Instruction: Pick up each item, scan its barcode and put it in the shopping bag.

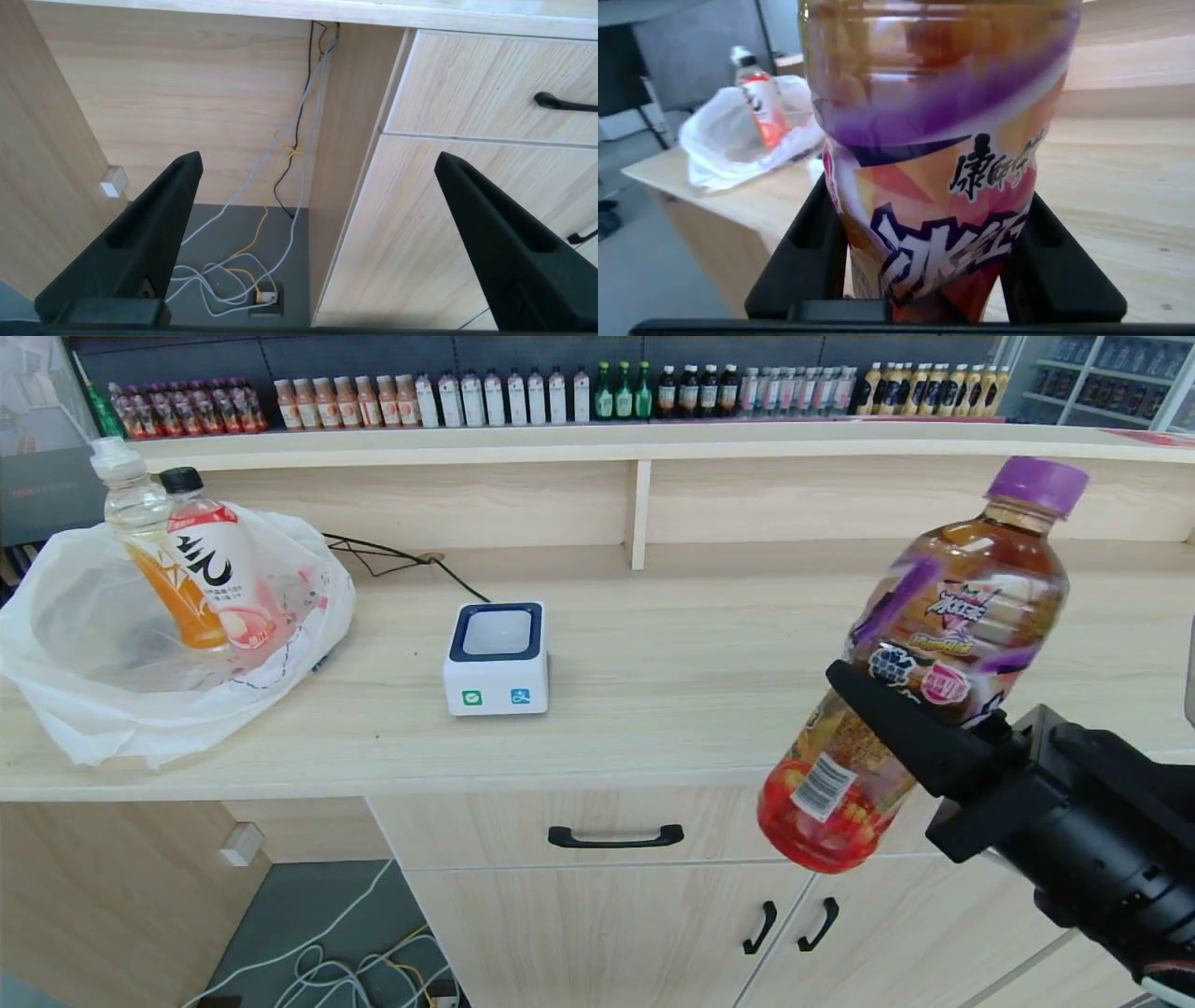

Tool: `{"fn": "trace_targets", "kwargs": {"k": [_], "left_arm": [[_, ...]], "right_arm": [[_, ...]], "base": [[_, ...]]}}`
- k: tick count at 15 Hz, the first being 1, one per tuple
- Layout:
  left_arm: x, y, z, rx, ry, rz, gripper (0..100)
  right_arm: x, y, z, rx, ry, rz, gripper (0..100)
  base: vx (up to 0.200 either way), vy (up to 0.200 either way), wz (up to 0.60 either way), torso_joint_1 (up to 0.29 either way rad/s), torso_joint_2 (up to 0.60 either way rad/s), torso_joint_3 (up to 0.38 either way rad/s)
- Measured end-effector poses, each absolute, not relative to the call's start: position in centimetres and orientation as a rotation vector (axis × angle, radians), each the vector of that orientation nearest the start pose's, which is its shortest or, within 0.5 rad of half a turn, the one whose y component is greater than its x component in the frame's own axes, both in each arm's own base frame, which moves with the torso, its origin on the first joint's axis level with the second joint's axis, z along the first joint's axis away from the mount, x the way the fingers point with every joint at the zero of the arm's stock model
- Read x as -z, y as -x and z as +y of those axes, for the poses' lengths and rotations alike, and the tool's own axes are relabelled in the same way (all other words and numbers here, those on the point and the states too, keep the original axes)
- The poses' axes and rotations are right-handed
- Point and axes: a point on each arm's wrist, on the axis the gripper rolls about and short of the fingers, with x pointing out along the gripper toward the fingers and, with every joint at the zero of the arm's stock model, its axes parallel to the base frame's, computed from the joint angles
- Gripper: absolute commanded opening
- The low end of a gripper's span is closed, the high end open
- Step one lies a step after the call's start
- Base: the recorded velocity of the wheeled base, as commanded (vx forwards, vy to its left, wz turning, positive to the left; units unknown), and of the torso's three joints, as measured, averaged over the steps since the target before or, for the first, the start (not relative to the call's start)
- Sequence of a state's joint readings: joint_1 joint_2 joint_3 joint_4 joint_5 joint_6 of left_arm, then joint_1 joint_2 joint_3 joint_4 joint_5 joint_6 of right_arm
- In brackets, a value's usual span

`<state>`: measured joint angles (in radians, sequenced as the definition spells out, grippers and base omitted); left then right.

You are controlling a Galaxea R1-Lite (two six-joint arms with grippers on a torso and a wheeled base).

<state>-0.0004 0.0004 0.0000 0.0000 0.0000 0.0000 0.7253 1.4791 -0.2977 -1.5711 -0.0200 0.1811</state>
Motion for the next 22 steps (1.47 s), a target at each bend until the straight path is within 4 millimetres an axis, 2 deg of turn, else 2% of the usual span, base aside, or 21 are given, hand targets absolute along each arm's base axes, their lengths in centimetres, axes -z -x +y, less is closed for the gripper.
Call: {"fn": "trace_targets", "kwargs": {"k": [4, 7, 11, 16, 22], "left_arm": [[-7.5, 2.3, 0.0, 0.0, 0.0, 0.0, 100], [-7.5, 2.3, 0.0, 0.0, 0.0, 0.0, 100], [-7.5, 2.3, 0.0, 0.0, 0.0, 0.0, 100], [-7.5, 2.3, 0.0, 0.0, 0.0, 0.0, 100], [-7.5, 2.3, 0.0, 0.0, 0.0, 0.0, 100]], "right_arm": [[-20.1, -14.8, 15.6, -1.013, -0.444, -0.193, 0], [-20.4, -15.1, 17.4, -1.076, -0.502, -0.162, 0], [-21.3, -14.3, 19.7, -1.183, -0.629, -0.113, 0], [-23.9, -14.6, 21.4, -1.251, -0.714, -0.18, 0], [-23.9, -14.3, 22.6, -1.291, -0.717, -0.172, 0]], "base": [[0.0, 0.0, 0.0, 0.0, 0.0, 0.0], [0.0, 0.0, 0.0, 0.0, 0.0, 0.0], [0.0, 0.0, 0.0, 0.0, 0.0, 0.0], [0.0, 0.0, 0.0, 0.0, 0.0, 0.0], [0.0, 0.0, 0.0, 0.0, 0.0, 0.0]]}}
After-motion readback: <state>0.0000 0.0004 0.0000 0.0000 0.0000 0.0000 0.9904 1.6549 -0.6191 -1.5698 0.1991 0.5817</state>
